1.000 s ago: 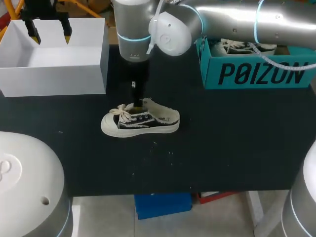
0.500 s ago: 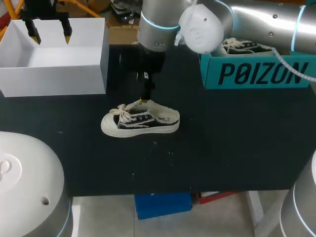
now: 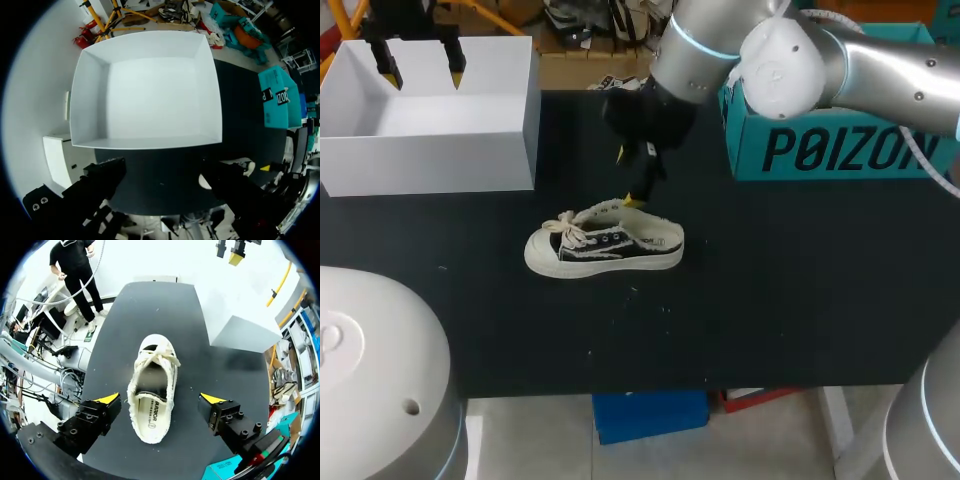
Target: Take the shoe out of the shoebox, open the shoe tongue, remove and reinsert the insole, then place the shoe into the shoebox
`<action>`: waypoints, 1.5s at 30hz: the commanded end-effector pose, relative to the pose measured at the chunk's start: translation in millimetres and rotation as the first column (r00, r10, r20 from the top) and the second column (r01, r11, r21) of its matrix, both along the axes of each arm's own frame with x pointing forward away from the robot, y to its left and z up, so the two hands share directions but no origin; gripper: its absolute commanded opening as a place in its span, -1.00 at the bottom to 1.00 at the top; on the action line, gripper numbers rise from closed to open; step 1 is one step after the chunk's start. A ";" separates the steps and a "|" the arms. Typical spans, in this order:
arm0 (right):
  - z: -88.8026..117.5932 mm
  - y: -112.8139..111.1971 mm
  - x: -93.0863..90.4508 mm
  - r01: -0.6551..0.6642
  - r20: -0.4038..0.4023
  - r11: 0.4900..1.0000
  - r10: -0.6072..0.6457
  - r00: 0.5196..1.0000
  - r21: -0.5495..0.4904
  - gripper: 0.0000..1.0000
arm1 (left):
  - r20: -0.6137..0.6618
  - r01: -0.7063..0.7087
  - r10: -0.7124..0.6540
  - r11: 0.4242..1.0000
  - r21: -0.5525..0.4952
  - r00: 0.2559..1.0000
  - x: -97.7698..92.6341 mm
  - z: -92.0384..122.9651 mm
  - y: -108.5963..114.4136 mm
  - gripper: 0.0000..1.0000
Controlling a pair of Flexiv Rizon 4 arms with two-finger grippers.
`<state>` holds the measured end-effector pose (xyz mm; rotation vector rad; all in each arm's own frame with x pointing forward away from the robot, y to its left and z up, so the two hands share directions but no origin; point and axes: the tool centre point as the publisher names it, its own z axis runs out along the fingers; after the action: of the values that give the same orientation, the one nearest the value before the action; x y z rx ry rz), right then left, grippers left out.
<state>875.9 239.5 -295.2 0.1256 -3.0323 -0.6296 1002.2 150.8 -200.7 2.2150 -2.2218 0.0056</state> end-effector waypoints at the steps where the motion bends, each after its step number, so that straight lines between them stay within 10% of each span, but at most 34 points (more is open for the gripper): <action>1: -0.7 -0.8 -1.1 0.001 0.001 1.000 -0.001 1.000 0.005 1.00 | -0.002 -0.002 0.002 1.000 0.003 1.000 -0.5 0.5 -0.6 1.00; 15: -23.1 -17.2 -14.5 0.122 0.086 0.964 -0.146 0.986 0.235 1.00 | -0.002 -0.002 0.002 1.000 0.003 1.000 -0.5 0.5 -0.6 1.00; 45: -76.5 -55.6 -18.0 -0.031 0.073 0.928 0.004 0.997 0.372 1.00 | -0.002 -0.002 0.002 1.000 0.003 1.000 -0.5 0.5 -0.6 1.00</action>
<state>854.3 182.2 -366.9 0.1870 -2.9437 -1.2018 1002.2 150.8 -200.7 2.2150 -2.2219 0.0056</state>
